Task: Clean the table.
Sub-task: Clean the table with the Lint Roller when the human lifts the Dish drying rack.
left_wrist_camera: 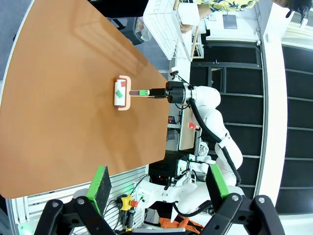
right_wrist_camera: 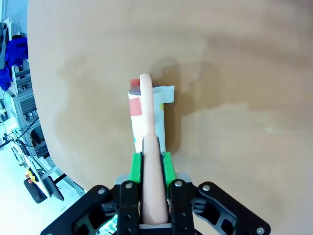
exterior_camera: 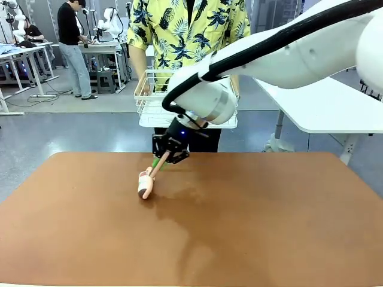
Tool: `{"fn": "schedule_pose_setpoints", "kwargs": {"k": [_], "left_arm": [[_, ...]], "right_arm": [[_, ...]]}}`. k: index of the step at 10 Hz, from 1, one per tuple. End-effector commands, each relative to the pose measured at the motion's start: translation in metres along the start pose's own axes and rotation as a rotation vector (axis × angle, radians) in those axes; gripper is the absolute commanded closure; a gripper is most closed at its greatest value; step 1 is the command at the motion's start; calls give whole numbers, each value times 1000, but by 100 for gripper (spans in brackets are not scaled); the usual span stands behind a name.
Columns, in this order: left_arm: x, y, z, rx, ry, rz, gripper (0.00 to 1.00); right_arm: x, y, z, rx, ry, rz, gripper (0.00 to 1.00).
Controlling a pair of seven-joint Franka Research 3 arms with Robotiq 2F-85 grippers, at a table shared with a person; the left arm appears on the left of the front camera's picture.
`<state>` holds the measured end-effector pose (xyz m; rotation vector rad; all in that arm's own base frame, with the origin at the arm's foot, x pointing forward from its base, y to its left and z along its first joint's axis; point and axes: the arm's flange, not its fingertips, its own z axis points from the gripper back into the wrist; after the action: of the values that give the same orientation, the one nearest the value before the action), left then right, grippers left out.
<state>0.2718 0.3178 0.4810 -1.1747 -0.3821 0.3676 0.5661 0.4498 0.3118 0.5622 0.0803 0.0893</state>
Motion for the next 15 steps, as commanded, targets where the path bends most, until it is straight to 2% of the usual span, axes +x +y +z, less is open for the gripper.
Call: {"fn": "schedule_pose_setpoints", "kwargs": {"k": [1,3,5,7,8,11,12,13,15], "left_arm": [[-3,1,1,-10,-6,-16,0],[-3,1,1,-10,-6,-16,0],[-3,1,1,-10,-6,-16,0],[-3,1,1,-10,-6,-16,0],[-3,1,1,-10,-6,-16,0],[-3,1,1,-10,-6,-16,0],[-3,1,1,-10,-6,-16,0],[-3,1,1,-10,-6,-16,0],[-3,1,1,-10,-6,-16,0]], "right_arm": [[-1,14,-29,-59,1,-16,79],[-5,30,-15,-32,-11,19,79],[-2,28,38,20,-54,8,79],[-17,15,97,37,-37,39,79],[-27,3,130,6,-52,60,79],[-46,-40,183,-42,-53,12,79],[-55,-52,207,-162,-6,48,79],[-64,-75,244,-221,-16,83,79],[-93,-135,303,-323,-119,20,79]]}}
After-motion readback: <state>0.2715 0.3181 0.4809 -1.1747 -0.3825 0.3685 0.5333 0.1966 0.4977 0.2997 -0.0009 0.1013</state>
